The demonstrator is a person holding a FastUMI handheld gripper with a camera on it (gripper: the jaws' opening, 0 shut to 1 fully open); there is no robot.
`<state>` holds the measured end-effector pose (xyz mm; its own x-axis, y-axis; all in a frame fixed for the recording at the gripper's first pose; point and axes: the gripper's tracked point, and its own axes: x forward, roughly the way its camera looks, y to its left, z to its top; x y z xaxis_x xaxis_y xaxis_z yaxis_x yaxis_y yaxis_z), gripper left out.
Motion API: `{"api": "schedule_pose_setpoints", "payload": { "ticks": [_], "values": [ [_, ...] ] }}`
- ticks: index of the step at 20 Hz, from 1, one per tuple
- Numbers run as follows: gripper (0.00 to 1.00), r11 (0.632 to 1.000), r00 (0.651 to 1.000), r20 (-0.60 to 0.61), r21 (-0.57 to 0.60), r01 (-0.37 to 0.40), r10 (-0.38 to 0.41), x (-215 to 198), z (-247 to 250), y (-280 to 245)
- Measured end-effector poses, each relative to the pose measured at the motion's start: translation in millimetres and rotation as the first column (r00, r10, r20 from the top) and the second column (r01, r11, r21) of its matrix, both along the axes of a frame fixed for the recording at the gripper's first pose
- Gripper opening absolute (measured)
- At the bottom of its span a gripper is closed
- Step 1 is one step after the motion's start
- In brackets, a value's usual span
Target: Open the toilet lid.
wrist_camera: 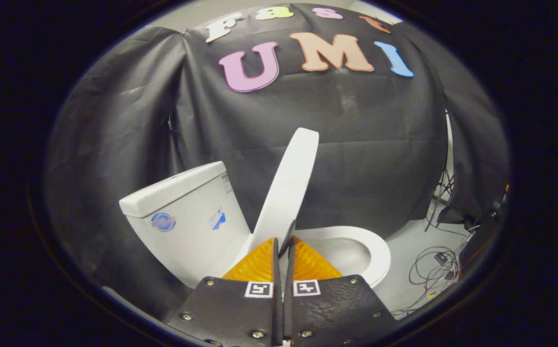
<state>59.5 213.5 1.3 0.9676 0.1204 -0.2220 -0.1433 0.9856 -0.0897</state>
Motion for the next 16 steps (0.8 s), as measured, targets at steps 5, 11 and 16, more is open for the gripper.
{"api": "schedule_pose_setpoints", "payload": {
  "ticks": [5,11,16],
  "values": [
    [0.01,0.999,0.999,0.035,-0.034,-0.04,0.041,-0.5,3.8,28.6],
    [0.02,0.995,0.995,0.073,-0.079,-0.066,0.072,-3.3,4.4,55.7],
    [0.02,0.992,0.992,0.085,-0.097,-0.085,0.093,-4.7,4.1,77.5]
  ]
}}
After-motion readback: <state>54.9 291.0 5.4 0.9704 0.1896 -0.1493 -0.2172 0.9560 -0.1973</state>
